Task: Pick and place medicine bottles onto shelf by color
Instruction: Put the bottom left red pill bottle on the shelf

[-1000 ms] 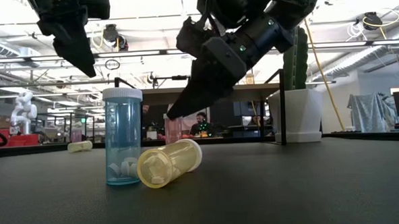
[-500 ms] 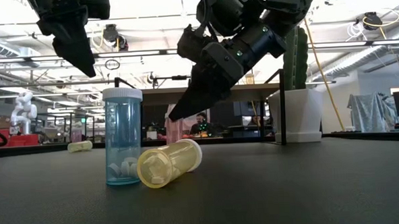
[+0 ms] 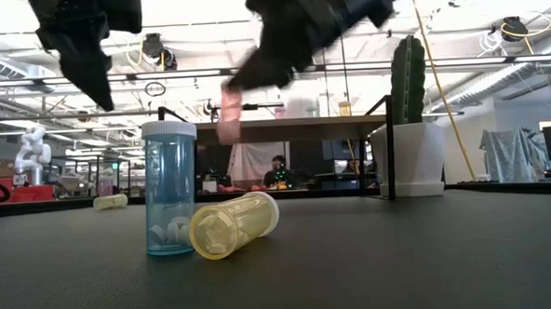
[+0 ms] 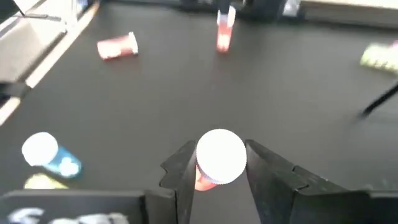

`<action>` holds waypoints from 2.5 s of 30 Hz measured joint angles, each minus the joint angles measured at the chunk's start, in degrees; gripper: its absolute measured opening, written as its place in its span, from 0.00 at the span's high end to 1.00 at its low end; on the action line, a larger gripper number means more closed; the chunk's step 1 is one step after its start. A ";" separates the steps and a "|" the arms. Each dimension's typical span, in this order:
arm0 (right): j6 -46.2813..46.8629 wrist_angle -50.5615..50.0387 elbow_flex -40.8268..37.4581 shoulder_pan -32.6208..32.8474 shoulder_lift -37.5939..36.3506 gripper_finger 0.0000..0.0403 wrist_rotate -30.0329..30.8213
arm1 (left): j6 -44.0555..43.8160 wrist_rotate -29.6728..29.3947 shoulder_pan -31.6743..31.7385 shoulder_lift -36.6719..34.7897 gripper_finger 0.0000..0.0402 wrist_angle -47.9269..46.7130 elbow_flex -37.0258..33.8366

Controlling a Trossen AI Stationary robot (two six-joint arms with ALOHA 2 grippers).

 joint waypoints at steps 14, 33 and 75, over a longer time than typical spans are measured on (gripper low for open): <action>-9.83 -18.86 35.73 -13.15 4.31 0.70 5.92 | 10.13 -5.18 0.15 -12.62 0.38 -5.14 0.02; -23.75 -19.45 51.44 -33.40 21.22 0.69 -8.08 | 2.30 -10.60 13.37 -12.25 0.38 -2.88 0.04; -22.67 -22.76 50.67 -38.57 26.15 0.57 -13.70 | -2.71 -10.61 15.50 -5.75 0.38 2.68 0.00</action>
